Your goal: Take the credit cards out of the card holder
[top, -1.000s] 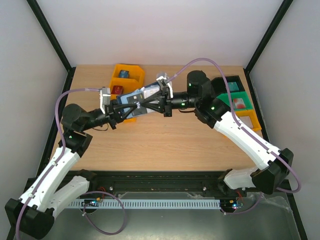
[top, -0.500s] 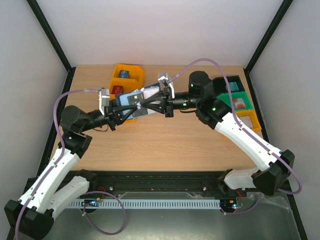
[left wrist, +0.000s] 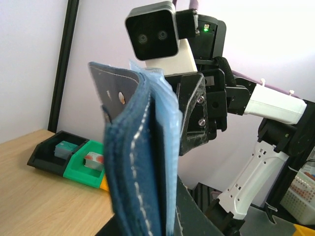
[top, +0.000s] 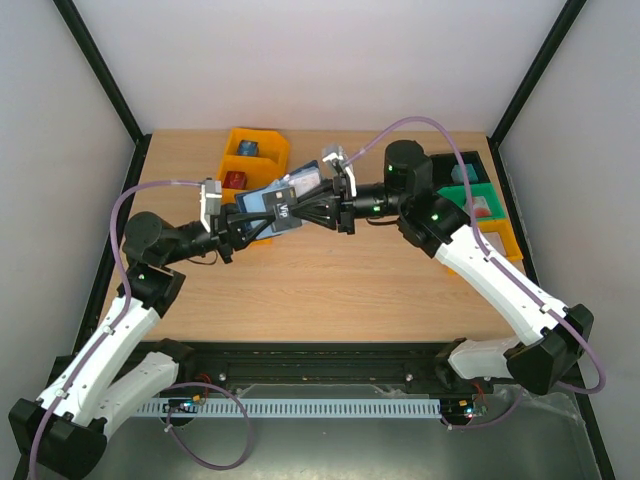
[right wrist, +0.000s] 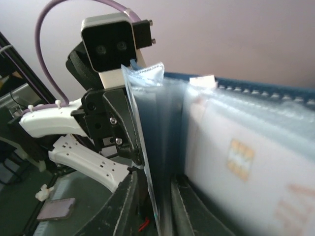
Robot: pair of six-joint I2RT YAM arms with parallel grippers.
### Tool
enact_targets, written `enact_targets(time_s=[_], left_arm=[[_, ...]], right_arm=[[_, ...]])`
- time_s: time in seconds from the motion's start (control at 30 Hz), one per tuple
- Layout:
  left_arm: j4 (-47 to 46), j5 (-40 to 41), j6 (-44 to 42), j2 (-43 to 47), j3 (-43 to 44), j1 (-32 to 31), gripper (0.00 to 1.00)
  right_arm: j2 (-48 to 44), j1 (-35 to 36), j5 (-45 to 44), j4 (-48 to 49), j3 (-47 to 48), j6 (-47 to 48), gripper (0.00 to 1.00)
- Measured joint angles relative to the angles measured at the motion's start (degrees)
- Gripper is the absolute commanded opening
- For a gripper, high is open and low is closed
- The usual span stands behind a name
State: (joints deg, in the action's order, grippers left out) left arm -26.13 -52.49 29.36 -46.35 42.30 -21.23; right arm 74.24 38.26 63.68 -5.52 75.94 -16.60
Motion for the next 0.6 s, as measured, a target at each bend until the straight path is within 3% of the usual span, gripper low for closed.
enact_targets(time_s=[0.6], left_arm=[[0.35,0.07,-0.46,0.00,-0.39,0.00,0.02]], right_arm=[[-0.57,-1.49,-3.15,-4.55,0.00,3.93,0.15]])
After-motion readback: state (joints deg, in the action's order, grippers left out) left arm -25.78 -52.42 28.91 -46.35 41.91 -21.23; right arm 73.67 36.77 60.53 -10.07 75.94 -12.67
